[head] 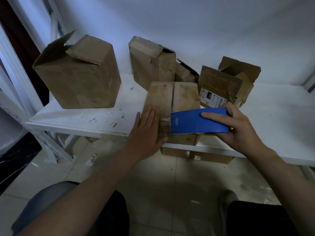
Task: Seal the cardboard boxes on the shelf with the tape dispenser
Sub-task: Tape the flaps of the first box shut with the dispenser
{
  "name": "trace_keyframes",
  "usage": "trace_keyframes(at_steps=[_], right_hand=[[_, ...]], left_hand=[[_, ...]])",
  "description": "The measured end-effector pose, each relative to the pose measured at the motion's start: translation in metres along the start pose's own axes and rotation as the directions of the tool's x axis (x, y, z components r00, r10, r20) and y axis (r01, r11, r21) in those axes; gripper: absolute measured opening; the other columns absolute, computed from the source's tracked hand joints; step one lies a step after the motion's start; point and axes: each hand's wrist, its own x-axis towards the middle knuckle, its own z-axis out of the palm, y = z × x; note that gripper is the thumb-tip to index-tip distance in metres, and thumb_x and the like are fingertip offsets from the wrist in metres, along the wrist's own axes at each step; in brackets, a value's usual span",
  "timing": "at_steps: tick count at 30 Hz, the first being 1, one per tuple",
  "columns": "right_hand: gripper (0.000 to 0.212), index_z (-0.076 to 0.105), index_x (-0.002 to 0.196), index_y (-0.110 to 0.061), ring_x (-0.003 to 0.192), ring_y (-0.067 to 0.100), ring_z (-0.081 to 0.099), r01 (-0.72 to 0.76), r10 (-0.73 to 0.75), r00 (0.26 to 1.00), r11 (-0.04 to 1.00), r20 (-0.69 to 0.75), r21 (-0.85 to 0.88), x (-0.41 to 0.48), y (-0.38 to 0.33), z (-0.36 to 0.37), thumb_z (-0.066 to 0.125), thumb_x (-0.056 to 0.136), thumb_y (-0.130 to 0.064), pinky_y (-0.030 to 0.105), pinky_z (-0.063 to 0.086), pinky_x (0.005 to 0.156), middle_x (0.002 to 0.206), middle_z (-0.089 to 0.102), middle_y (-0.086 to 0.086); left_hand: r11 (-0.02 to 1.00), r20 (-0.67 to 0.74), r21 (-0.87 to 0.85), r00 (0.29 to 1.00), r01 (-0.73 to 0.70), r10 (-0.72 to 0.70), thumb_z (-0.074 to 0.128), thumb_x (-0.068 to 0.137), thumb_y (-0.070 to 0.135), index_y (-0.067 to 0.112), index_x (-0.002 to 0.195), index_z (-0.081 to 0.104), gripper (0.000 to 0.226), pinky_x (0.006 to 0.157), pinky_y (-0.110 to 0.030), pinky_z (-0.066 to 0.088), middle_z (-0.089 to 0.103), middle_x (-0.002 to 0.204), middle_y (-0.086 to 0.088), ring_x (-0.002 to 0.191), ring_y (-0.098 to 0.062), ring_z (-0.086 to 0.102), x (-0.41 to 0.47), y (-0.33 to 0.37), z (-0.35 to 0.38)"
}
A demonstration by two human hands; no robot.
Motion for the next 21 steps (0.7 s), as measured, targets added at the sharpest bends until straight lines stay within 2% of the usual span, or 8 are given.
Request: trace_keyframes(at_steps=[2,5,8,11,13,16,18,21], right_hand=[[0.059,0.062,0.133,-0.025,0.089,0.013,0.04,0.004,-0.004,1.0,1.0,0.008,-0.017,0.001,0.0,0.0,0.082,0.08,-0.012,0.012,0.037,0.081,0.104,0.045,0.0],[0.061,0.057,0.137,-0.032,0.089,0.011,0.04,0.022,-0.021,0.999,0.999,0.039,-0.03,0.002,-0.001,-0.004,0.077,0.082,-0.018,0.014,0.037,0.081,0.106,0.04,-0.006],[0.059,0.054,0.139,-0.035,0.091,0.013,0.045,0.025,-0.021,0.995,0.999,0.095,-0.037,0.003,0.0,-0.012,0.073,0.085,-0.025,0.022,0.044,0.079,0.11,0.043,-0.003],[0.061,0.047,0.143,-0.042,0.093,0.014,0.047,-0.043,0.049,0.988,0.998,0.148,-0.043,-0.003,0.004,-0.023,0.065,0.085,-0.038,0.028,0.049,0.08,0.113,0.045,-0.003],[0.062,0.045,0.144,-0.043,0.093,0.014,0.048,-0.06,0.066,0.985,0.997,0.158,-0.04,-0.009,0.008,-0.031,0.062,0.085,-0.042,0.029,0.051,0.08,0.114,0.045,-0.003],[0.065,0.046,0.144,-0.041,0.098,0.017,0.05,-0.075,0.082,0.986,0.996,0.145,-0.05,-0.019,0.021,-0.047,0.069,0.084,-0.034,0.035,0.054,0.082,0.118,0.05,0.004],[0.079,0.045,0.146,-0.043,0.101,0.019,0.052,-0.085,0.093,0.982,0.995,0.163,-0.057,-0.026,0.033,-0.053,0.08,0.079,-0.018,0.038,0.056,0.083,0.121,0.05,0.005],[0.093,0.042,0.147,-0.047,0.102,0.018,0.052,-0.087,0.096,0.974,0.995,0.205,-0.055,-0.036,0.045,-0.052,0.085,0.074,-0.008,0.032,0.054,0.086,0.121,0.049,0.002]], left_hand=[[0.998,-0.016,0.058,1.0,0.019,-0.018,0.019,0.088,0.077,0.004,0.159,0.008,0.102,0.123,-0.056,0.006,0.007,0.167,-0.016,0.155,-0.029,0.001,0.0,0.0,0.003],[0.995,-0.016,0.094,1.0,0.025,-0.023,0.021,0.085,0.081,0.005,0.159,0.008,0.107,0.123,-0.057,0.008,0.01,0.167,-0.015,0.155,-0.028,0.004,0.0,-0.001,0.004],[0.998,-0.019,0.061,0.999,0.036,-0.035,0.035,0.084,0.08,0.007,0.159,0.009,0.108,0.123,-0.056,0.013,0.012,0.166,-0.014,0.154,-0.027,0.009,-0.001,0.0,0.004],[0.999,-0.017,0.024,0.999,0.036,-0.036,0.051,0.084,0.074,0.006,0.158,0.012,0.108,0.12,-0.057,0.024,0.014,0.166,-0.015,0.154,-0.028,0.013,-0.003,0.0,0.002],[0.999,-0.011,0.007,0.999,0.045,-0.045,0.054,0.084,0.072,0.007,0.158,0.013,0.107,0.119,-0.057,0.026,0.014,0.166,-0.015,0.153,-0.029,0.014,-0.003,-0.001,0.001],[0.999,-0.003,0.024,0.999,0.036,-0.036,0.054,0.085,0.071,0.007,0.157,0.015,0.104,0.12,-0.058,0.023,0.014,0.166,-0.013,0.154,-0.027,0.012,-0.001,-0.003,0.0],[0.999,-0.008,0.037,1.0,0.019,-0.019,0.057,0.085,0.068,0.007,0.157,0.018,0.102,0.12,-0.06,0.021,0.017,0.166,-0.013,0.154,-0.028,0.015,0.001,-0.004,-0.001],[0.999,-0.014,0.045,1.0,-0.006,0.007,0.059,0.086,0.063,0.006,0.156,0.021,0.098,0.119,-0.063,0.019,0.019,0.165,-0.013,0.153,-0.028,0.017,0.007,-0.008,-0.001]])
